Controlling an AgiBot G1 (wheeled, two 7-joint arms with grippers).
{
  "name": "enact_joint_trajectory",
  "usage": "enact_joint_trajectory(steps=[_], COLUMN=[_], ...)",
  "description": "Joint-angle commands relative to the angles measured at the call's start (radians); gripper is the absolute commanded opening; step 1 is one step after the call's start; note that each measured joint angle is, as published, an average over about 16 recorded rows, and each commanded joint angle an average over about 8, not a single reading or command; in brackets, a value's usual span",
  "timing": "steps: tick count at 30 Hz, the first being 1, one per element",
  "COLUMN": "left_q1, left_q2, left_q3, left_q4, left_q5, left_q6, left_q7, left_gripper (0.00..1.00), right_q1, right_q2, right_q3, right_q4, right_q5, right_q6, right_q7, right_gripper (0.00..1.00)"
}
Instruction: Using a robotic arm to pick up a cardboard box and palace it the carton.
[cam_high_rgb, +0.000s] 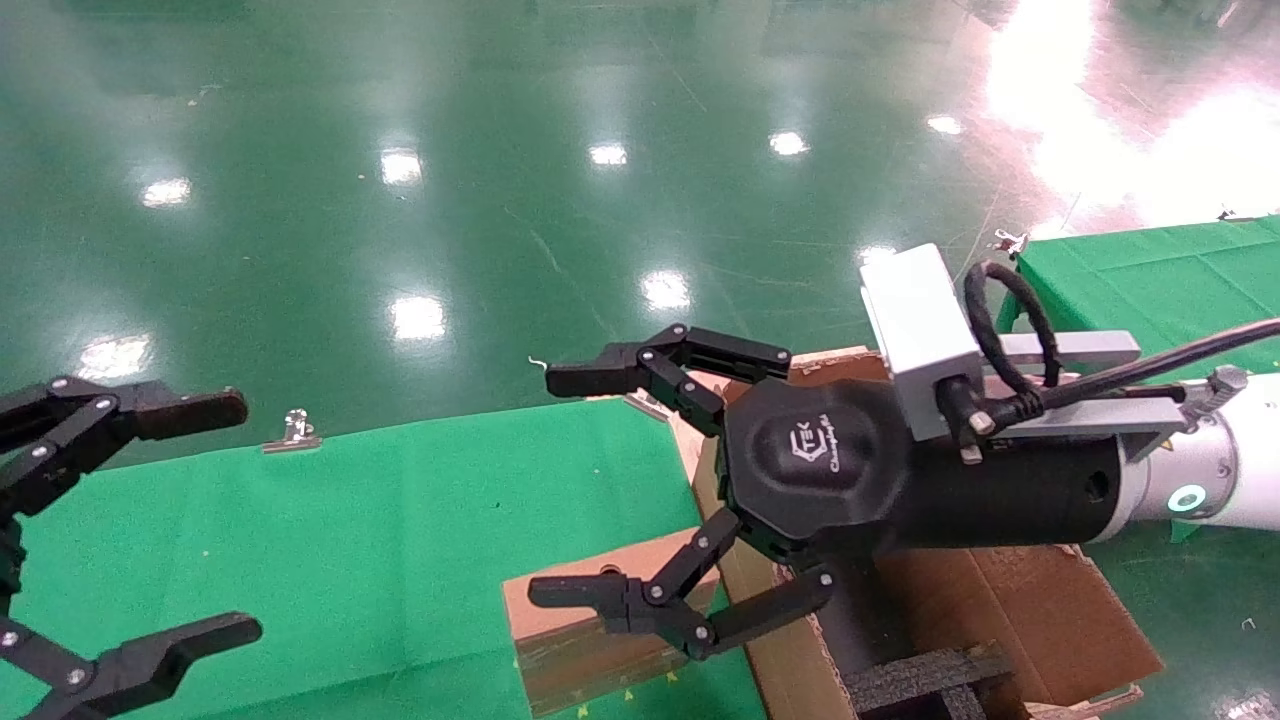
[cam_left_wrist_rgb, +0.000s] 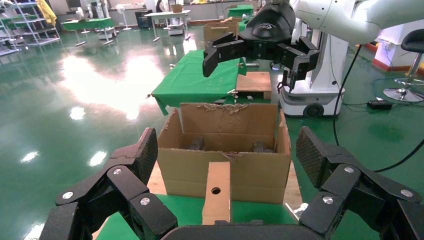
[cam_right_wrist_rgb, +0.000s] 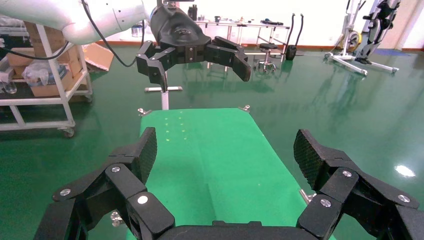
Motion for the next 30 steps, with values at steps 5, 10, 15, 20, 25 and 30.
enact_joint_trajectory(steps=[5,10,15,20,25,30], left_q1=[0.000,0.000,0.000,0.000,0.000,0.000], left_q2=[0.000,0.000,0.000,0.000,0.000,0.000], left_q3=[0.000,0.000,0.000,0.000,0.000,0.000], left_q4=[0.000,0.000,0.000,0.000,0.000,0.000], left_q5=[0.000,0.000,0.000,0.000,0.000,0.000], left_q6=[0.000,0.000,0.000,0.000,0.000,0.000], left_q7=[0.000,0.000,0.000,0.000,0.000,0.000], left_gripper=[1.00,1.00,0.93,0.31,0.00,0.00], right_q1=[0.000,0.000,0.000,0.000,0.000,0.003], right_q2=[0.000,0.000,0.000,0.000,0.000,0.004], right_q3=[0.000,0.000,0.000,0.000,0.000,-0.004], right_q4=[0.000,0.000,0.000,0.000,0.000,0.001], right_q5=[0.000,0.000,0.000,0.000,0.000,-0.011], right_q6=[0.000,0.000,0.000,0.000,0.000,-0.003], right_q7=[0.000,0.000,0.000,0.000,0.000,0.000], right_gripper=[1.00,1.00,1.00,1.00,1.00,1.00])
